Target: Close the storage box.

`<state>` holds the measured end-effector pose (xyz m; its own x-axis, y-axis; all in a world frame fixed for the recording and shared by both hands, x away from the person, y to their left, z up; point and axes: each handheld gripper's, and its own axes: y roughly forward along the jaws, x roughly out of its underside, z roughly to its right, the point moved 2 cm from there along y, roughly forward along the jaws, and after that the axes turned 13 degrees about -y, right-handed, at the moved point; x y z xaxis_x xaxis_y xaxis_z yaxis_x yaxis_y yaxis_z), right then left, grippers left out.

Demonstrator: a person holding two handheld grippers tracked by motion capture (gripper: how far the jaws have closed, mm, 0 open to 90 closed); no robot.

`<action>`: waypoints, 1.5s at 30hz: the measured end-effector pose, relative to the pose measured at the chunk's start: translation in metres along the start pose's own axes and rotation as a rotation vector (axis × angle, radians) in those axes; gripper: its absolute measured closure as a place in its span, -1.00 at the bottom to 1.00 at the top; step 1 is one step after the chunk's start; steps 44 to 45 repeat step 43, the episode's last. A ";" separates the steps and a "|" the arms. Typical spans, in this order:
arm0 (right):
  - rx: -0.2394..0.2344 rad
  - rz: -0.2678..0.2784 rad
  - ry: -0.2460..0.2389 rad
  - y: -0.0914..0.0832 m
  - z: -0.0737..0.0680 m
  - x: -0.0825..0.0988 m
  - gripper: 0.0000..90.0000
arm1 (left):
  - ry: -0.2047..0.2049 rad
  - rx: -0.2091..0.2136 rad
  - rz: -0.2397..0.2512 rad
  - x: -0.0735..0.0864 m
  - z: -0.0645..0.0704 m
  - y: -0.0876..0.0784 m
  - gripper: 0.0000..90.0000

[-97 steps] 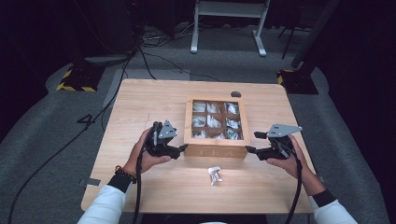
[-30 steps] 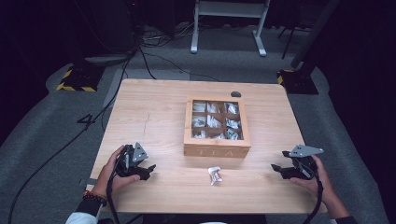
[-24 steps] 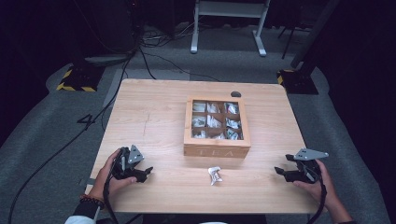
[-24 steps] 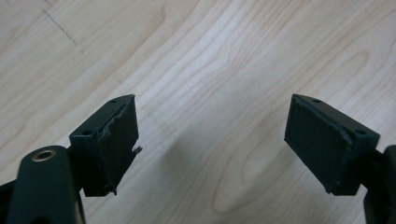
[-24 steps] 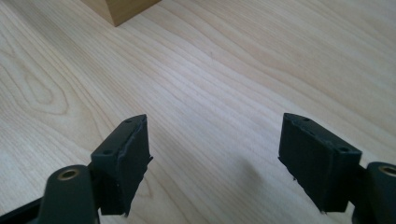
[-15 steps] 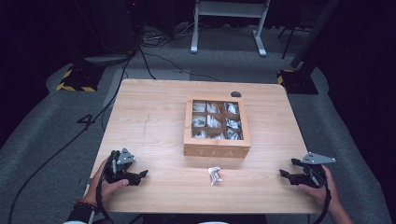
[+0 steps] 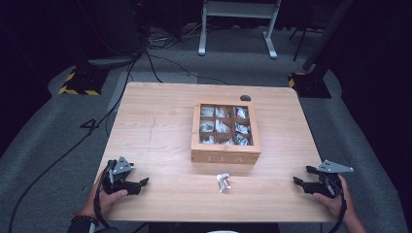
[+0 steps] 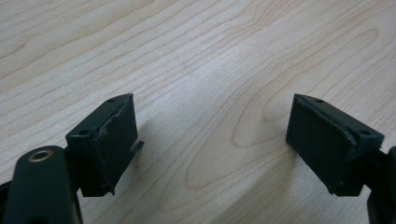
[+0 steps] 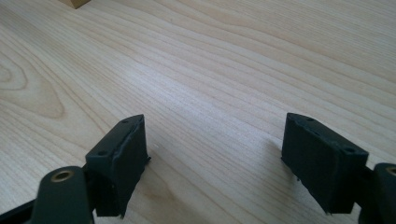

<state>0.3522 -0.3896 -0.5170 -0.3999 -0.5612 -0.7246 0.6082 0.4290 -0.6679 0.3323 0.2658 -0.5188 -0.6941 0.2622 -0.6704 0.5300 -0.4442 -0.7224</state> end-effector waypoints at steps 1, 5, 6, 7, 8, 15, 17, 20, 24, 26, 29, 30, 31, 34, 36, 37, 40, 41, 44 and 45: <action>0.000 0.000 0.000 0.000 0.000 0.000 -0.50 | 0.000 0.000 0.000 0.000 0.000 0.000 -0.63; -0.001 0.000 0.000 0.000 0.000 0.000 -0.50 | 0.000 0.000 0.000 0.000 0.000 0.000 -0.63; -0.001 0.000 0.000 0.000 0.000 0.000 -0.50 | 0.000 0.000 0.000 0.000 0.000 0.000 -0.63; -0.001 0.001 0.000 0.000 0.000 0.000 -0.50 | -0.004 0.001 0.001 0.000 0.000 0.000 -0.63; -0.001 0.001 0.001 0.000 0.000 0.000 -0.50 | 0.000 0.000 0.000 0.000 0.000 0.000 -0.63; -0.005 0.003 0.006 0.000 0.000 0.000 -0.49 | -0.001 0.001 0.001 0.000 0.000 0.000 -0.63; -0.004 0.003 0.006 0.000 0.000 0.000 -0.49 | -0.008 0.004 0.001 0.000 0.000 0.000 -0.63; -0.004 0.002 0.007 0.000 0.000 0.000 -0.49 | -0.008 0.003 0.000 0.000 0.000 0.000 -0.63; -0.003 0.002 0.006 0.000 0.000 0.000 -0.49 | -0.008 0.002 0.000 0.000 0.000 0.000 -0.63; -0.002 0.002 0.006 0.000 0.000 0.000 -0.50 | -0.011 0.003 0.002 0.000 0.000 0.001 -0.63; 0.001 0.000 0.005 0.000 0.000 0.000 -0.50 | -0.010 0.001 -0.003 0.000 0.000 0.001 -0.63; 0.002 0.000 0.005 0.000 0.000 0.000 -0.50 | -0.009 -0.002 -0.002 -0.001 -0.001 0.001 -0.63; 0.003 -0.001 0.004 0.000 0.000 0.000 -0.50 | -0.009 -0.003 -0.001 -0.001 -0.001 0.001 -0.63; 0.004 -0.002 0.004 0.000 0.000 0.000 -0.51 | -0.014 -0.005 0.001 -0.001 -0.001 0.001 -0.63; 0.004 -0.002 0.004 0.000 0.000 0.000 -0.51 | -0.018 -0.006 0.002 -0.001 -0.001 0.001 -0.63; 0.005 -0.002 0.004 0.000 0.000 0.000 -0.51 | -0.021 -0.007 0.002 -0.001 -0.001 0.001 -0.63; 0.006 -0.003 0.003 0.000 0.000 0.000 -0.51 | -0.024 -0.011 0.003 -0.001 -0.001 0.001 -0.64; 0.006 -0.002 0.004 0.000 0.000 0.000 -0.51 | -0.025 -0.011 0.003 -0.001 -0.001 0.001 -0.64; 0.006 -0.003 0.003 0.000 0.000 0.000 -0.51 | -0.025 -0.012 0.003 -0.001 -0.002 0.001 -0.64; 0.006 -0.003 0.003 0.000 0.000 0.000 -0.51 | -0.025 -0.012 0.003 -0.001 -0.002 0.001 -0.64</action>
